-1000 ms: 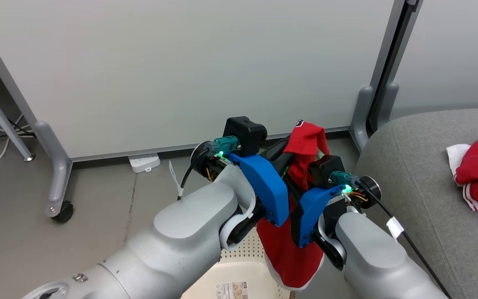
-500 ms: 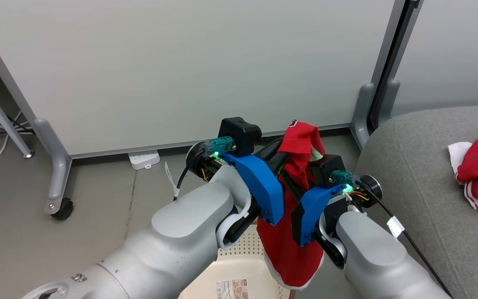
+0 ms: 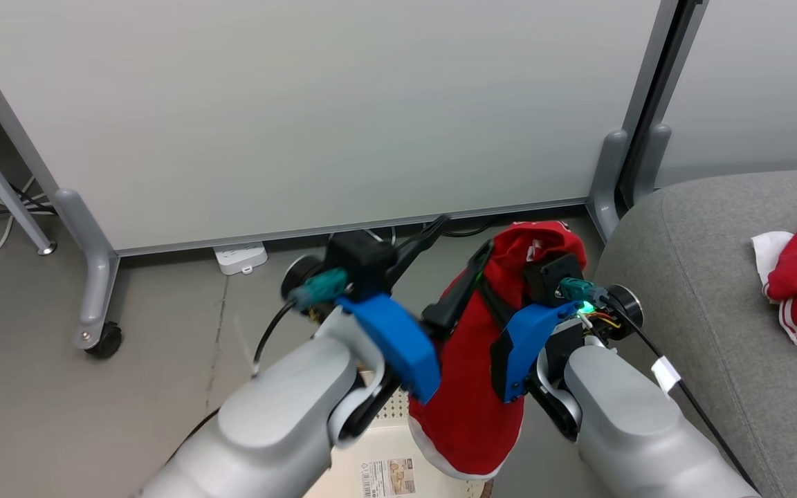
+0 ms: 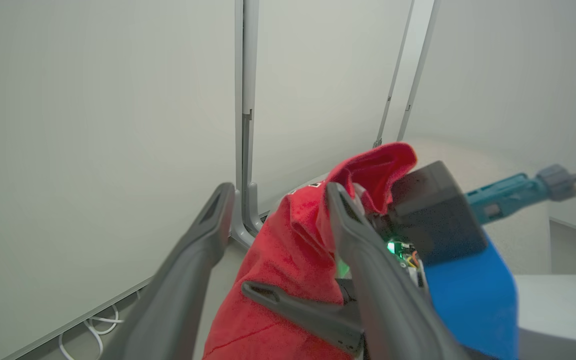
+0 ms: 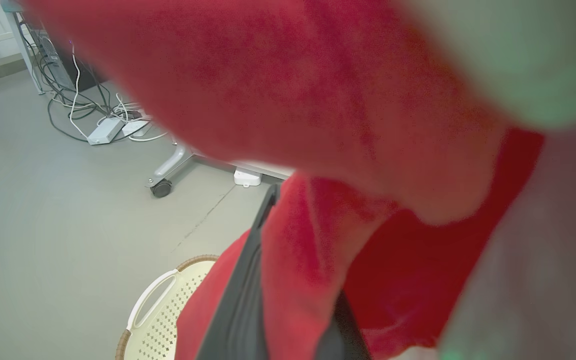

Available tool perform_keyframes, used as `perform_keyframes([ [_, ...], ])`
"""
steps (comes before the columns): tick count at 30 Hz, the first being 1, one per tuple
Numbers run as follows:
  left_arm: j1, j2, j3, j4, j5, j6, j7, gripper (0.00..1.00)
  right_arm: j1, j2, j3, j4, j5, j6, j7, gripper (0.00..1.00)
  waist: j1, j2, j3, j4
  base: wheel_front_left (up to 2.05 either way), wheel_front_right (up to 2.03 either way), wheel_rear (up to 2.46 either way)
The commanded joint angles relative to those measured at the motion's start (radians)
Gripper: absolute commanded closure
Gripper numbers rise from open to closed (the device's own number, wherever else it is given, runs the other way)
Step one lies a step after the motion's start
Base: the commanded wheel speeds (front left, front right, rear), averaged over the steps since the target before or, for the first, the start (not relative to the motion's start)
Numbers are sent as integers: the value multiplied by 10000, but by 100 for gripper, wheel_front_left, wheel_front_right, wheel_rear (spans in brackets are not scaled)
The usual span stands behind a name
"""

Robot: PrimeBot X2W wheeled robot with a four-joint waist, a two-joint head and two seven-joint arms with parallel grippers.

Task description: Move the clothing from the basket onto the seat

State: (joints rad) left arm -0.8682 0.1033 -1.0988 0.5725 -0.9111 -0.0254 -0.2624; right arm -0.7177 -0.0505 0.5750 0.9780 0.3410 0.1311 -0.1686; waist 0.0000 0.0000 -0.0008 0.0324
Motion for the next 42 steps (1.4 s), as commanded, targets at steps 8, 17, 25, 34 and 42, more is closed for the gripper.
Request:
perform_keyframes([
  [8, 2689, 660, 2368, -1316, 2261, -90, -30, 0, -124, 3, -202, 91, -164, -7, -133, 100, 0, 0, 166, 81, 0, 0, 0],
  [17, 4915, 867, 4602, -1904, 4198, -374, -32, 0, -176, 3, -322, 123, -321, -9, -152, 100, 0, 0, 384, 123, 0, 0, 0],
  [25, 5911, 574, 5909, -2021, 5201, -819, -32, 0, -25, 3, -467, 210, -438, -9, -159, 100, 0, 0, 396, 192, 0, 0, 0],
  [34, 6179, 244, 6438, -1926, 5656, -1004, -33, 0, 169, 4, -457, 168, -389, -9, -77, 100, 0, 0, 306, 155, 0, 0, 0],
  [42, 6201, 106, 6619, -1895, 5749, -1055, -33, 0, 203, 4, -531, 169, -461, -9, -44, 100, 0, 0, 344, 103, 0, 0, 0],
])
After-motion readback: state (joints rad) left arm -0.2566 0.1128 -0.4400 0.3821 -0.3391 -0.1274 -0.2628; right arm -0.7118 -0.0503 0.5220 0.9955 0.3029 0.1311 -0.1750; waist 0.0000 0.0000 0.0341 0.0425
